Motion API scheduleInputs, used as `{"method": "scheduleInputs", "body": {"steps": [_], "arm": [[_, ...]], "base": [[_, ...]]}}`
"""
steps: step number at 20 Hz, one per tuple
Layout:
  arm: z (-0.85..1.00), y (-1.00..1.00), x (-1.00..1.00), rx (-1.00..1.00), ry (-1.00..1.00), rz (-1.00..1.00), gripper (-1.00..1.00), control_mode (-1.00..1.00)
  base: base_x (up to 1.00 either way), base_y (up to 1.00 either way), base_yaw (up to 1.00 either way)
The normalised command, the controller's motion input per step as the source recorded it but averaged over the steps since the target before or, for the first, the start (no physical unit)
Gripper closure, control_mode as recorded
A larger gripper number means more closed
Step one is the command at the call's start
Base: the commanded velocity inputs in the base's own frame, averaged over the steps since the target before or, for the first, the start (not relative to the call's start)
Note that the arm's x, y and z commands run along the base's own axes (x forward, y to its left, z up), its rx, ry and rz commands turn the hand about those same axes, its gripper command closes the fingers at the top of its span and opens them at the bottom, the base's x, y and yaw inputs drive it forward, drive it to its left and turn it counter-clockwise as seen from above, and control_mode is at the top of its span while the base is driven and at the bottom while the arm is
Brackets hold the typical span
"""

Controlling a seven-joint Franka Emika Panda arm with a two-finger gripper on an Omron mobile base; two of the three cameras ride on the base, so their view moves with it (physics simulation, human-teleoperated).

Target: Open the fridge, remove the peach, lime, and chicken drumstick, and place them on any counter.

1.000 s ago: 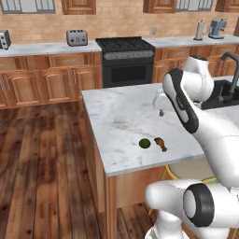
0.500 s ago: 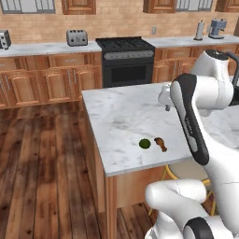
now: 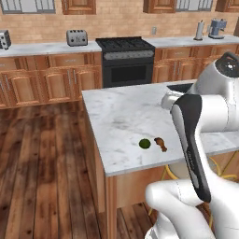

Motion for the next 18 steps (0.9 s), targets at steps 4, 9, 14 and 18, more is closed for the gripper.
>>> {"method": "scheduleInputs", "body": {"steps": [4, 9, 14, 18], "arm": [[0.18, 0.00, -0.29, -0.30, 0.00, 0.03, -1.00, -1.00], [0.23, 0.01, -0.24, -0.25, 0.02, 0.05, -1.00, -1.00], [0.00, 0.01, -0.01, -0.03, 0.05, 0.01, -1.00, -1.00], [0.00, 0.00, 0.00, 0.00, 0.00, 0.00, -1.00, -1.00]], "base": [[0.00, 0.00, 0.00], [0.00, 0.00, 0.00], [0.00, 0.00, 0.00], [0.00, 0.00, 0.00]]}}
